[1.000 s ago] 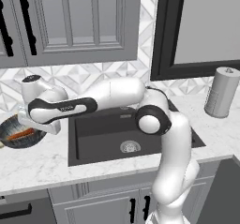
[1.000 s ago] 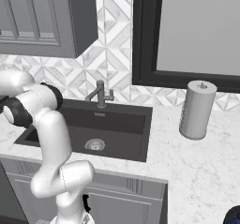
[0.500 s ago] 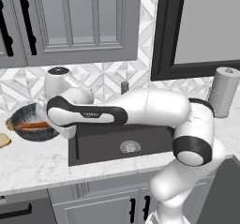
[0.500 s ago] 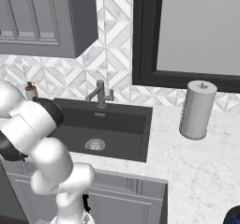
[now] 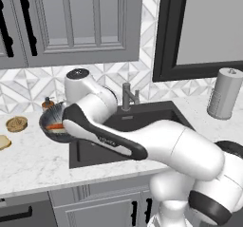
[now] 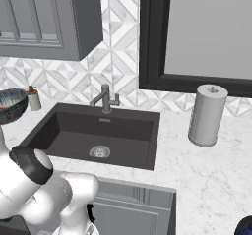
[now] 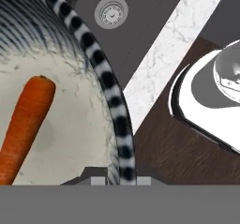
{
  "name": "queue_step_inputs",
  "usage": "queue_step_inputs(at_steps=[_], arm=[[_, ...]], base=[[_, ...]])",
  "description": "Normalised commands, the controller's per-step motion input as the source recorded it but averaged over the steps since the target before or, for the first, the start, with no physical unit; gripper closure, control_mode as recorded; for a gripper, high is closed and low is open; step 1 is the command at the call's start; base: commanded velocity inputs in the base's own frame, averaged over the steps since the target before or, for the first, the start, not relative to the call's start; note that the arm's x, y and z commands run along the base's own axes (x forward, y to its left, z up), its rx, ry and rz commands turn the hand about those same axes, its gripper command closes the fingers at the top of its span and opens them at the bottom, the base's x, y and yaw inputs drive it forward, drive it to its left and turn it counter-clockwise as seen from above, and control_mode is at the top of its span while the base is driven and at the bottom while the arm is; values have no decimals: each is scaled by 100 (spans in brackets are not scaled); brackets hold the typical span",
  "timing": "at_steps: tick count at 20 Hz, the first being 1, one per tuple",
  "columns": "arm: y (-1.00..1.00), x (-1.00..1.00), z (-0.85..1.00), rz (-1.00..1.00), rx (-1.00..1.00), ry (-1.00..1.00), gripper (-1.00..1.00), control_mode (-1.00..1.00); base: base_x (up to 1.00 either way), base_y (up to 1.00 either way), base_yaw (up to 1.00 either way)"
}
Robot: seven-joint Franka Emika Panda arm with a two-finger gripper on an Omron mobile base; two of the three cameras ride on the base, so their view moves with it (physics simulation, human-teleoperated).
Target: Pick the carrot from the sink and place it in the bowl. Then pick the bowl and place it in the microwave. Then close the microwave door and press the start button.
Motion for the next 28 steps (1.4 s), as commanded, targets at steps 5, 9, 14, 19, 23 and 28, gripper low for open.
queue_step_inputs(at_steps=[5,9,14,19,23,28], arm=[[-99,0,53,-8,-8,0,100,-100],[-100,-6,44,-8,17,-12,100,-100],[-100,-18,37,-10,30,-12,100,-100],[-55,-6,22,-15,-21,12,100,-100],[-70,-11,28,-26,-14,6,100,-100],[-97,-23,7,-11,21,-11,100,-100]], base=[[0,0,0],[0,0,0],[0,0,0],[0,0,0],[0,0,0],[0,0,0]])
